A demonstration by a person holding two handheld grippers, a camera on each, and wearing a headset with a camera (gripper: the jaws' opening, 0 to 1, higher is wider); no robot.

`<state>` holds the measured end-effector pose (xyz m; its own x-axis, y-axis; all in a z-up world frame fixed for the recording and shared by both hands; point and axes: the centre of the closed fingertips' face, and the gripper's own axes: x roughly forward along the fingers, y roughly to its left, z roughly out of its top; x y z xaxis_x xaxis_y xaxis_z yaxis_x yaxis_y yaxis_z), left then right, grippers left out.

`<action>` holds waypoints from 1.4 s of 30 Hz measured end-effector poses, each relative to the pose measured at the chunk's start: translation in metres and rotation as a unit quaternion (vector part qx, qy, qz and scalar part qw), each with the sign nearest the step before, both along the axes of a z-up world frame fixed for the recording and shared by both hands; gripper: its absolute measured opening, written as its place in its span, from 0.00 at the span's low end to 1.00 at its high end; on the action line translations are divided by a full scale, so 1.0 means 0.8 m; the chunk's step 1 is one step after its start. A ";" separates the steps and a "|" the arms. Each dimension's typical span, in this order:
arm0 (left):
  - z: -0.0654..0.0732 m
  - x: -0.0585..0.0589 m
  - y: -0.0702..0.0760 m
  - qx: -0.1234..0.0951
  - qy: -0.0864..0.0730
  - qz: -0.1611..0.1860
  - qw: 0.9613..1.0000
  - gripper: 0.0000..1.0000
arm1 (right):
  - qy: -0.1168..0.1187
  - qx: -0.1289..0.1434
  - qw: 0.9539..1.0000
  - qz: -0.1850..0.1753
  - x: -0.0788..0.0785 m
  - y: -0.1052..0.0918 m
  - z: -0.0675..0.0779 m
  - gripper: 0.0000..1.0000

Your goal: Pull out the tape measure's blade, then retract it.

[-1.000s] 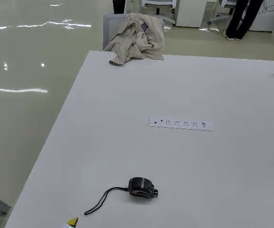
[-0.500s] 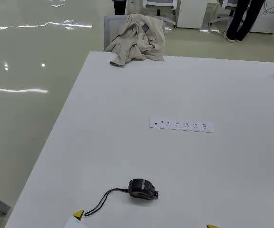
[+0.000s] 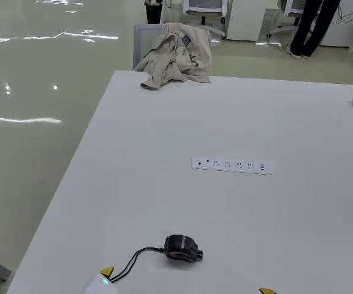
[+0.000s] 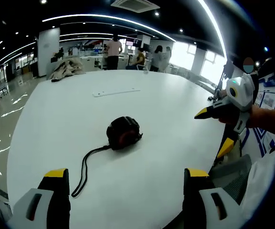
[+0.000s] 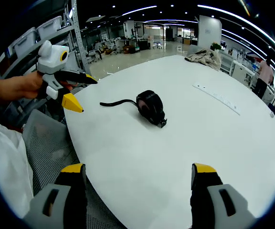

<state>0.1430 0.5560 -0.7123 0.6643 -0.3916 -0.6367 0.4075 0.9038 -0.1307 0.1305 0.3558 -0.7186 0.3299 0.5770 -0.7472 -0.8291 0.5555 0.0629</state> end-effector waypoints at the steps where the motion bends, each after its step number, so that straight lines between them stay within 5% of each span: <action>1: -0.001 0.004 -0.002 0.000 -0.003 -0.007 1.000 0.97 | 0.000 -0.002 1.000 0.004 0.001 0.001 -0.002 0.93; 14: 0.002 0.038 -0.015 0.013 -0.017 -0.060 0.998 0.96 | -0.009 -0.021 0.999 0.040 0.025 0.012 -0.014 0.91; 24: -0.010 0.051 -0.020 0.025 -0.008 -0.097 0.995 0.95 | -0.014 -0.032 0.996 0.080 0.032 0.014 -0.023 0.87; 42: -0.014 0.080 -0.035 0.049 -0.017 -0.175 0.983 0.90 | -0.032 -0.038 0.989 0.141 0.056 0.037 -0.035 0.79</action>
